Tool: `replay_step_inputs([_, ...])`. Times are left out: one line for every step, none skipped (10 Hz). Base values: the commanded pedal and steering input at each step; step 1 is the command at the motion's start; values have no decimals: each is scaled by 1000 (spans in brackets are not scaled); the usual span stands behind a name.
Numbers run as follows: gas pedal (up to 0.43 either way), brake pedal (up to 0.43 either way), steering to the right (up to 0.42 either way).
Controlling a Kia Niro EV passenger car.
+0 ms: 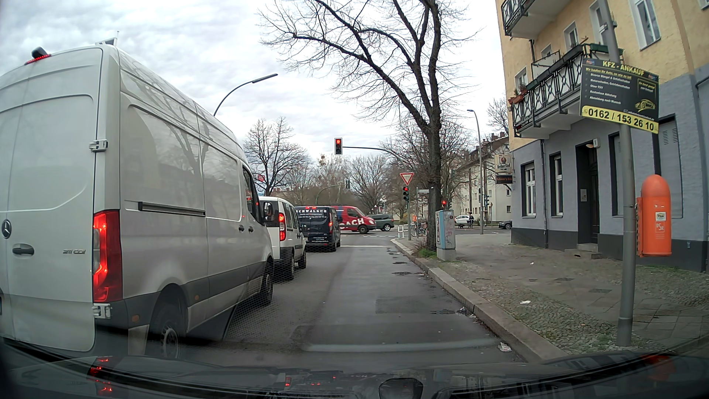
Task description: Follow the waypoints while adhering to traffic rules and regulations
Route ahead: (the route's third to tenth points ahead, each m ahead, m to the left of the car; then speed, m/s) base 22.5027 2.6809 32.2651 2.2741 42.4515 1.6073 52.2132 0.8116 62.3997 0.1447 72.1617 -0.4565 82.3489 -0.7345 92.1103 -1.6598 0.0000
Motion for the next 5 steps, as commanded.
replay_step_inputs([0, 421, -19])
replay_step_inputs([0, 421, -18])
replay_step_inputs([0, 421, -19])
replay_step_inputs([0, 427, -19])
replay_step_inputs([0, 421, -18])
